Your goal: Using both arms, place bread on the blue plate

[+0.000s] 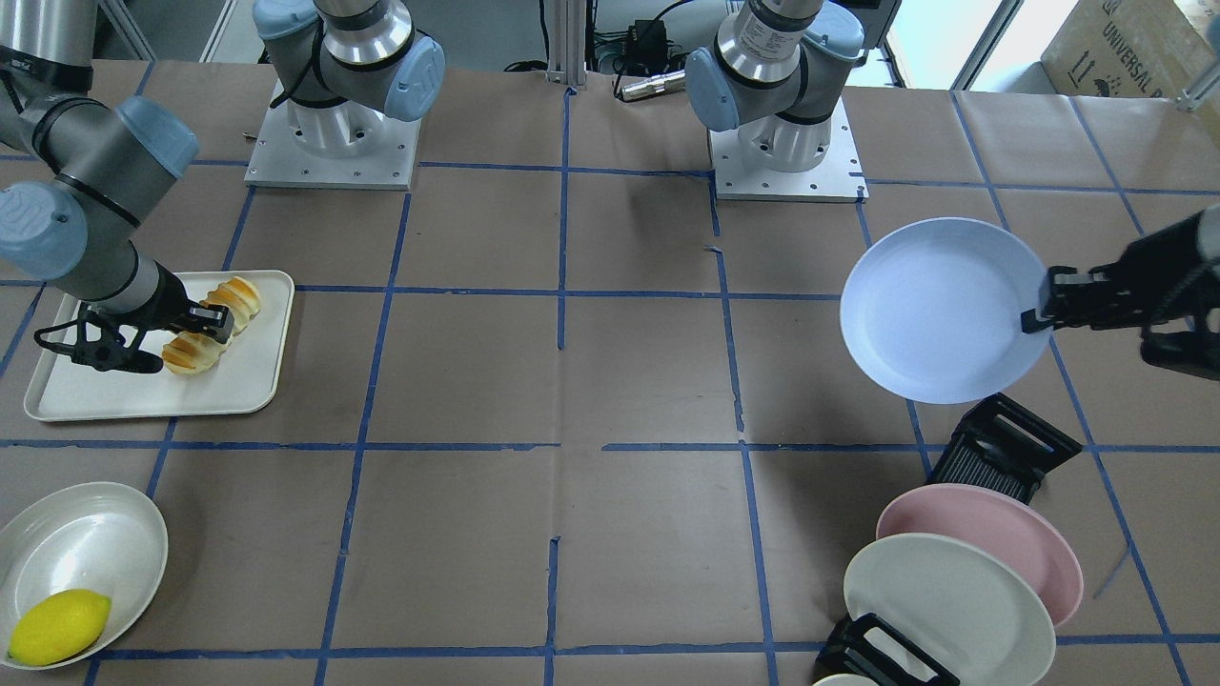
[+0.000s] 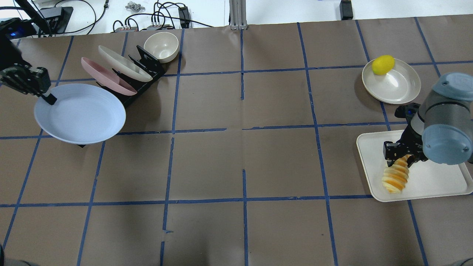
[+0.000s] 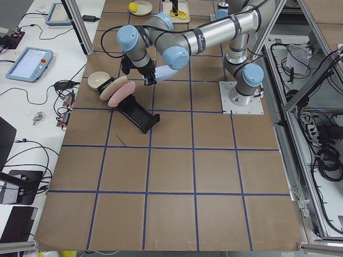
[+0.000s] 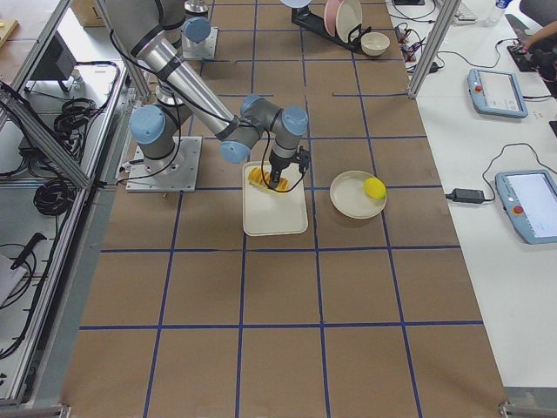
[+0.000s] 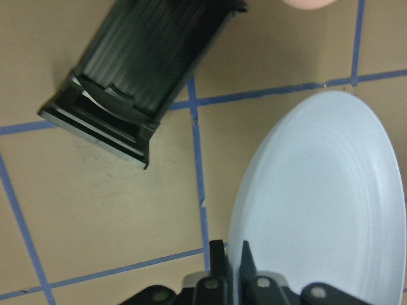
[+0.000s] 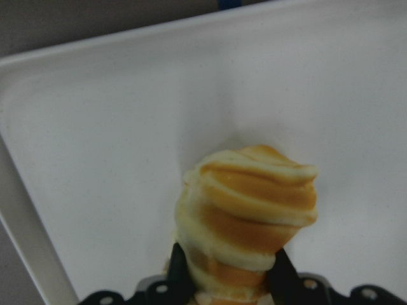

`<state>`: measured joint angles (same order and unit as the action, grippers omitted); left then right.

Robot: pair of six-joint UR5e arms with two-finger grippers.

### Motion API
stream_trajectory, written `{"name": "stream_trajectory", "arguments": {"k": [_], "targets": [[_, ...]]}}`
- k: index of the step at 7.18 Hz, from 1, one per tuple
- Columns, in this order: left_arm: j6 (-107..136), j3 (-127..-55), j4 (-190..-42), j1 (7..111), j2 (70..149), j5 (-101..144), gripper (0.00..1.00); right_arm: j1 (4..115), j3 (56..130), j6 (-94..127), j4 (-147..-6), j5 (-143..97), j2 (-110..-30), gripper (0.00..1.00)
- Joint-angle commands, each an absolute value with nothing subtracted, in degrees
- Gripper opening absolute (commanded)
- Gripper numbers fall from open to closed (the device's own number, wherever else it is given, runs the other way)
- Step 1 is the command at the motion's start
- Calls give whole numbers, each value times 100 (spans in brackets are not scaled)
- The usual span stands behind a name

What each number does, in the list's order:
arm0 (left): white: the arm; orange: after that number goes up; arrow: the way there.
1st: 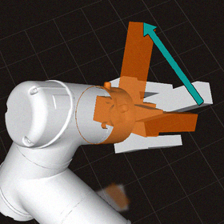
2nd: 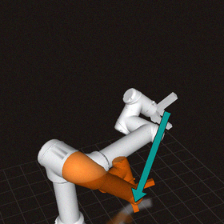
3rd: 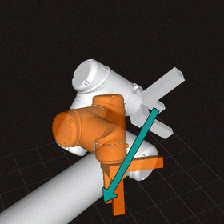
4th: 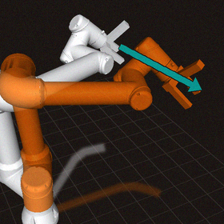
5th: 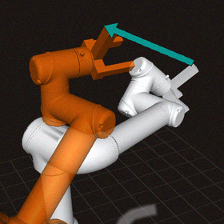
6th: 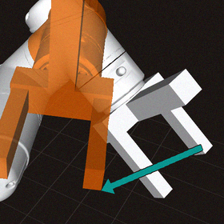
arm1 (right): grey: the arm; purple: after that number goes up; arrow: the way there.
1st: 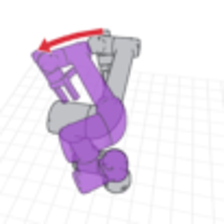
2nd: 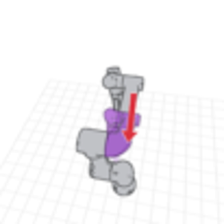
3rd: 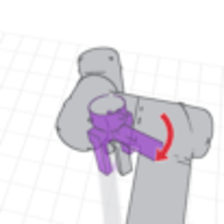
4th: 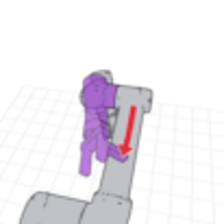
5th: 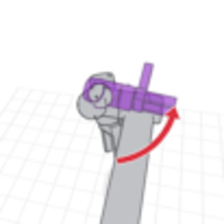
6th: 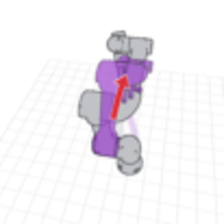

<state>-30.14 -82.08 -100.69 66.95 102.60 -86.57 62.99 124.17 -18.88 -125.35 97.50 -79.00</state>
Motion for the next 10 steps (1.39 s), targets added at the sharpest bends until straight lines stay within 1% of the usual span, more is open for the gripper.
{"name": "stream_trajectory", "arguments": {"k": [1, 2, 3, 4, 5, 7, 8, 9, 10], "targets": [[-1510, -8840, -9311, 8079, 10081, -8605, 14, 6354, 12349, -1855, -12516, 9703, -8250, 1], [-903, -9077, -8742, 8756, 10125, -8483, 14, 6424, 12357, -1837, -12420, 9425, -8688, 1], [-705, -9297, -8180, 9224, 10229, -8316, 14, 6529, 12340, -1837, -12201, 9378, -9101, 1], [-503, -9482, -7556, 9490, 10457, -8132, 14, 6791, 12166, -1776, -11921, 9326, -9419, 1], [-475, -9544, -7106, 9579, 10755, -7825, 14, 7220, 11764, -1297, -11387, 9325, -9535, 1], [-483, -9588, -6455, 9763, 11256, -7376, 14, 8326, 10850, -260, -10577, 9387, -9493, 1], [-475, -9598, -6112, 9939, 11415, -7374, 14, 8750, 10628, 154, -10530, 9387, -9362, 1], [-483, -9598, -6021, 9940, 11478, -7374, 18, 9076, 10548, 358, -10547, 9308, -9265, 1], [-492, -9545, -6012, 9888, 11479, -7391, 54, 9418, 10538, 595, -10660, 9299, -9159, 1]]}}
